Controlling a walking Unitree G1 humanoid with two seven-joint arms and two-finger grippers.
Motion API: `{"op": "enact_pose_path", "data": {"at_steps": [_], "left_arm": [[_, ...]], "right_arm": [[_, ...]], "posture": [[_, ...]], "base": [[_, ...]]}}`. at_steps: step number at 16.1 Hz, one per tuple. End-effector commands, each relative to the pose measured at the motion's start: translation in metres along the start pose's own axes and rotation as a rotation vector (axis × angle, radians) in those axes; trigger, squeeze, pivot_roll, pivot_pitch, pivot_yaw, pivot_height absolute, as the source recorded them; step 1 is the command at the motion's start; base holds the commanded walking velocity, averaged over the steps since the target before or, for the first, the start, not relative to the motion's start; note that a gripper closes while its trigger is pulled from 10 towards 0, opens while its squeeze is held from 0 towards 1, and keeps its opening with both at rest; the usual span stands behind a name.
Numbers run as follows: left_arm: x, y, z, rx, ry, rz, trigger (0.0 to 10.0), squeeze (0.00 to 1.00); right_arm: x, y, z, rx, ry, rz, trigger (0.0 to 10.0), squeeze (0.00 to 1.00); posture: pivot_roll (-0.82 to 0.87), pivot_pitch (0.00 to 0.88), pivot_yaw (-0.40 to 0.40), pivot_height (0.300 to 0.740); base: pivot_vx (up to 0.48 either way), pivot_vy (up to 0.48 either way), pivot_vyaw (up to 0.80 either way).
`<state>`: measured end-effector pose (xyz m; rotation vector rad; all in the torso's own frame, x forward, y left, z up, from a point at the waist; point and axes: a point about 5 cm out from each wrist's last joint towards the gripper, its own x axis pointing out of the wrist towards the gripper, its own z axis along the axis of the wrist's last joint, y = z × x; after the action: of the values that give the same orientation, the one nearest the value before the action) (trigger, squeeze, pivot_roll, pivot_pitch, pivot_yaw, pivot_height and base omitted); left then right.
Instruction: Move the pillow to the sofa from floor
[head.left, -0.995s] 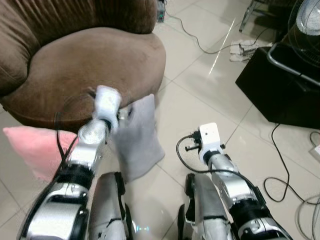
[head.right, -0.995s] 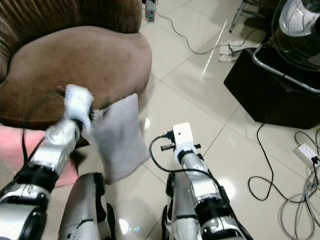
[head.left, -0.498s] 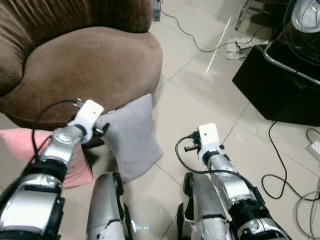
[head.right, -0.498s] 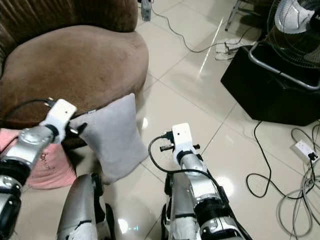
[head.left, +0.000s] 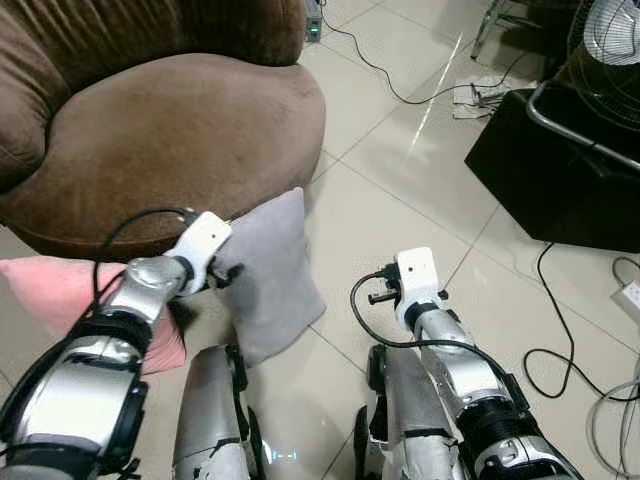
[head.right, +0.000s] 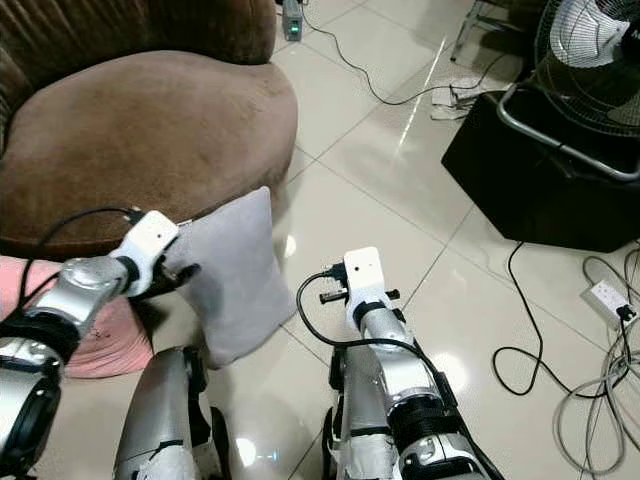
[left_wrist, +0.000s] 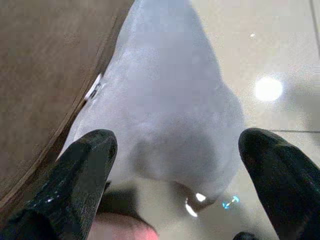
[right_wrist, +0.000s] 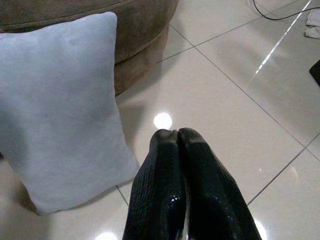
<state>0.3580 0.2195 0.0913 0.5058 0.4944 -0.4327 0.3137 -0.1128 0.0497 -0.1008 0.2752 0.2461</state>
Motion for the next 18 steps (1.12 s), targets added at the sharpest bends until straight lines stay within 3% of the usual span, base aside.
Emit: {"op": "enact_pose_path", "data": {"at_steps": [1,5,8,13,18], "left_arm": [[0.002,-0.003,0.001,0.023,0.001,-0.016,10.0,0.00],[0.005,-0.011,-0.009,0.049,0.053,0.001,10.0,0.00],[0.003,-0.018,-0.033,0.134,0.175,-0.002,10.0,0.00],[0.003,-0.018,-0.035,0.196,0.205,0.012,10.0,0.00],[0.008,-0.031,-0.040,0.246,0.233,0.052,10.0,0.00]], "right_arm": [[-0.002,-0.003,-0.006,0.006,0.020,-0.013,10.0,0.00],[-0.004,-0.004,-0.008,0.006,0.026,-0.016,10.0,0.00],[-0.002,-0.003,-0.006,0.005,0.023,-0.012,10.0,0.00],[-0.007,-0.005,-0.003,0.008,0.002,-0.024,10.0,0.00],[-0.033,-0.023,0.003,-0.020,-0.047,-0.075,10.0,0.00]], "posture": [[-0.08,0.194,-0.077,0.560],[-0.08,0.204,-0.080,0.560],[-0.08,0.208,-0.082,0.560],[-0.11,0.238,-0.069,0.560],[-0.24,0.299,-0.102,0.560]], "base": [[0.000,0.000,0.00],[0.000,0.000,0.00],[0.000,0.000,0.00],[0.000,0.000,0.00],[0.000,0.000,0.00]]}}
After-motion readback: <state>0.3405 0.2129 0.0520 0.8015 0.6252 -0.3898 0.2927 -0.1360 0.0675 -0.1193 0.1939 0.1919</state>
